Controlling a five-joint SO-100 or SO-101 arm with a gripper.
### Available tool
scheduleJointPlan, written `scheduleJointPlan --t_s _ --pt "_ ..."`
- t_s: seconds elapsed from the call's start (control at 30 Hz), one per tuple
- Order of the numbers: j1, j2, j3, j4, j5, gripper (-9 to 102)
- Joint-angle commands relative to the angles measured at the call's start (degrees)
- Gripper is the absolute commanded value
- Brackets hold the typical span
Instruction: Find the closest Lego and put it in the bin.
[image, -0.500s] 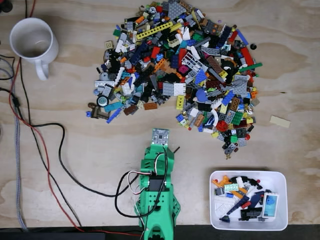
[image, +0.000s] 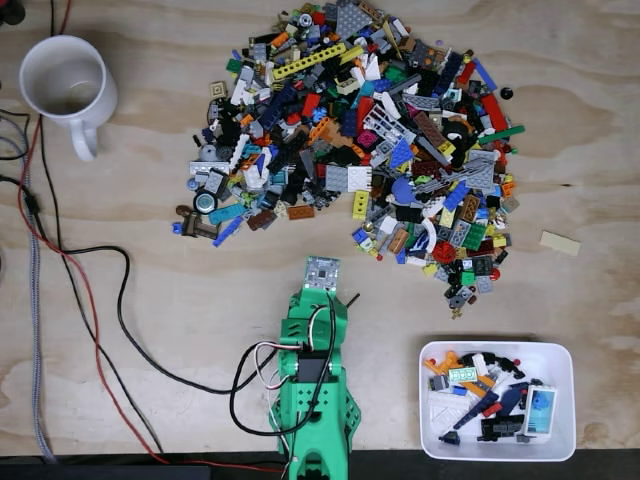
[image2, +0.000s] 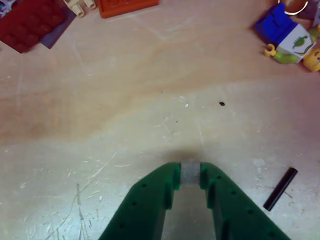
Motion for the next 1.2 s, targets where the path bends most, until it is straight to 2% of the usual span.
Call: scheduleJointPlan --t_s 0.0,0.1,0.17,0.33,0.4,0.5,0.57,0.67,1.17 --pt "-0.1 0.3 -0.7 -0.5 0.2 0" --pt "1.8 -1.0 -1.0 -1.0 -1.5 0" --pt "5.8 -7.6 -1.9 -5.5 -6.2 4" --pt "16.7 -38.7 -15.7 -21.1 -21.0 9" --pt "17.8 -50.0 -24.5 -22.7 -23.4 9" --pt "18.1 -61.1 -36.2 -22.9 -26.2 12" --pt "18.1 -66.4 -43.2 -20.1 -27.7 14" --pt "17.8 -73.0 -49.0 -18.7 -30.0 16" --pt "27.4 -89.2 -63.7 -8.2 -46.2 25"
